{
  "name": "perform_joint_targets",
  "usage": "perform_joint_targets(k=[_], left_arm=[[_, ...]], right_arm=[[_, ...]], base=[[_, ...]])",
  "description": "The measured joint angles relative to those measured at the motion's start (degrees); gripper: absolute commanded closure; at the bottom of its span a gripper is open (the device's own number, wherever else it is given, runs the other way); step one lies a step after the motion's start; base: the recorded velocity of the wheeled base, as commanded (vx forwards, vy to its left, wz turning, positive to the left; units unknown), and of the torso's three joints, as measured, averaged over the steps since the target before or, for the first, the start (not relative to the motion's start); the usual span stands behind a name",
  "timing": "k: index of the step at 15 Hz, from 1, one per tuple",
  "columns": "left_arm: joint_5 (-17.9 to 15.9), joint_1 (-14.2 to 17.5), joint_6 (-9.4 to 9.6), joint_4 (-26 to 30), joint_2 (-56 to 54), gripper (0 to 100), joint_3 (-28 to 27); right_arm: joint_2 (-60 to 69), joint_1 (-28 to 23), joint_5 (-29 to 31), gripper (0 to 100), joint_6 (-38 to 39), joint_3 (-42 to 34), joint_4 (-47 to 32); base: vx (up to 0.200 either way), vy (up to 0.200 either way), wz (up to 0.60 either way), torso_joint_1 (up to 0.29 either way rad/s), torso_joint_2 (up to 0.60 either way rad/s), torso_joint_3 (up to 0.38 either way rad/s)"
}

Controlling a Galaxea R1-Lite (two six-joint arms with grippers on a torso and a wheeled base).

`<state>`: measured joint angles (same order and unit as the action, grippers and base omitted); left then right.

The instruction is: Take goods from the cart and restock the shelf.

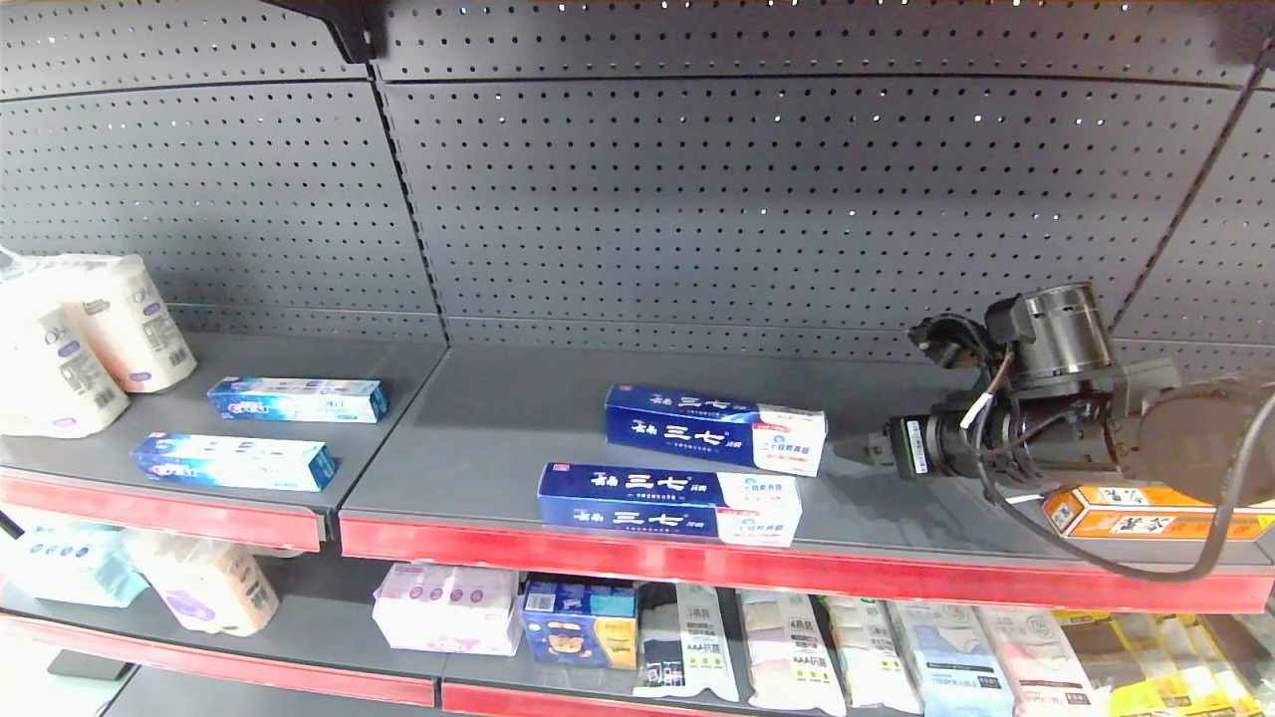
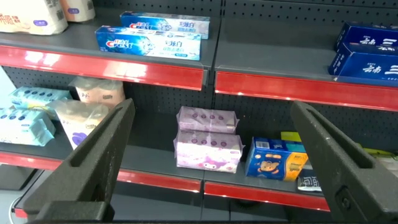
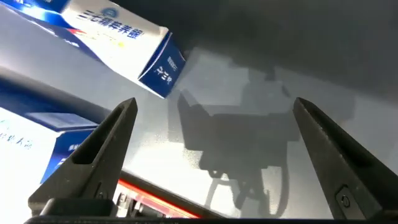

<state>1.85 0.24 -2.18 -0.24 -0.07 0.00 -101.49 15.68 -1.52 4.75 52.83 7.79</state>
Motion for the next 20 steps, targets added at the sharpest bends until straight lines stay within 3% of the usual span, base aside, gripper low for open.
perform_joint_targets(k=[20], left_arm=[[0.04,0.00,0.00,0.00,0.00,0,0.00]], right_arm=[[-6.70,2.23,3.00,0,3.47,5.02,0.50]], base=[[0.000,0.000,0.00,0.000,0.00,0.000]])
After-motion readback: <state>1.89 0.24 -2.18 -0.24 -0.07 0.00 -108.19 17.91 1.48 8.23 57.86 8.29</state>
